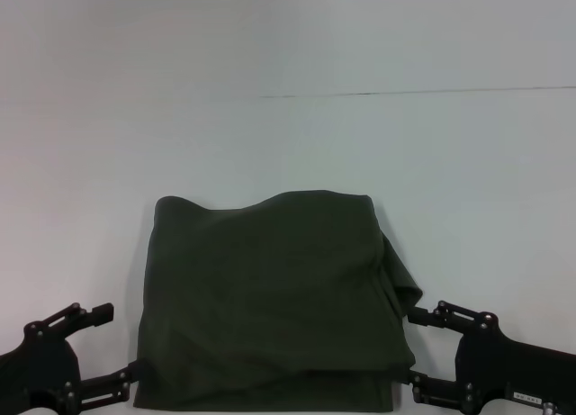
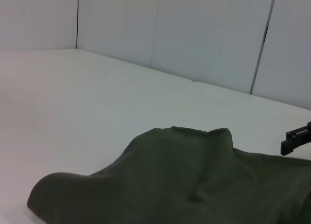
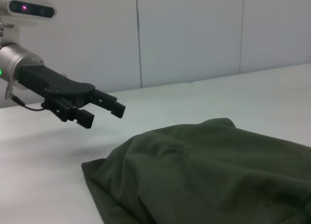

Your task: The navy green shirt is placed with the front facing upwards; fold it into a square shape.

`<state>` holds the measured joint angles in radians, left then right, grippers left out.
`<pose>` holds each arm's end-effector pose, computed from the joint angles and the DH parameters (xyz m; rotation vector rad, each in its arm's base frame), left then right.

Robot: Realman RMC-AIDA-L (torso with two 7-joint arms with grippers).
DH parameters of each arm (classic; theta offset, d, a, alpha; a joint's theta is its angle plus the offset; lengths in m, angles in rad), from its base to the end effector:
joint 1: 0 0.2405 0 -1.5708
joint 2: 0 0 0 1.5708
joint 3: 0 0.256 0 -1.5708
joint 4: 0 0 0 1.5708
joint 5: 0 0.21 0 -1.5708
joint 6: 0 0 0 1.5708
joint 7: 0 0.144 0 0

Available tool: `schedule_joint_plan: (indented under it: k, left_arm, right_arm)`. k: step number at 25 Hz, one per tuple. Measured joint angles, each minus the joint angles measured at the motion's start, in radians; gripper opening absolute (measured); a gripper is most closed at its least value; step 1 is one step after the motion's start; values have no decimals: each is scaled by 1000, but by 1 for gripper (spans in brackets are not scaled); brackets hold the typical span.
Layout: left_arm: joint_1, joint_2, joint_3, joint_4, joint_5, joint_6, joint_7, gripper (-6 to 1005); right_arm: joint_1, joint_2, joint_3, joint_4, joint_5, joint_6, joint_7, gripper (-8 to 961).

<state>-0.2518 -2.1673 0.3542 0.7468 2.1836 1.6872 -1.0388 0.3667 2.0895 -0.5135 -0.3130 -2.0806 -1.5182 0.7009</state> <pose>-0.3442 0.2272 0.0071 -2.5272 -0.6022 -0.6178 0.3252 0.2421 -0.0531 -2.6489 0.3593 0.6833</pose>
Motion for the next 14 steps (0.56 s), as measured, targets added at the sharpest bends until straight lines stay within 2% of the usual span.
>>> schedule_joint_plan:
  k: [14]
  left_arm:
    - [2, 2, -8, 9, 7, 19, 3, 923]
  right_arm:
    - [1, 3, 19, 13, 2, 6, -16, 804]
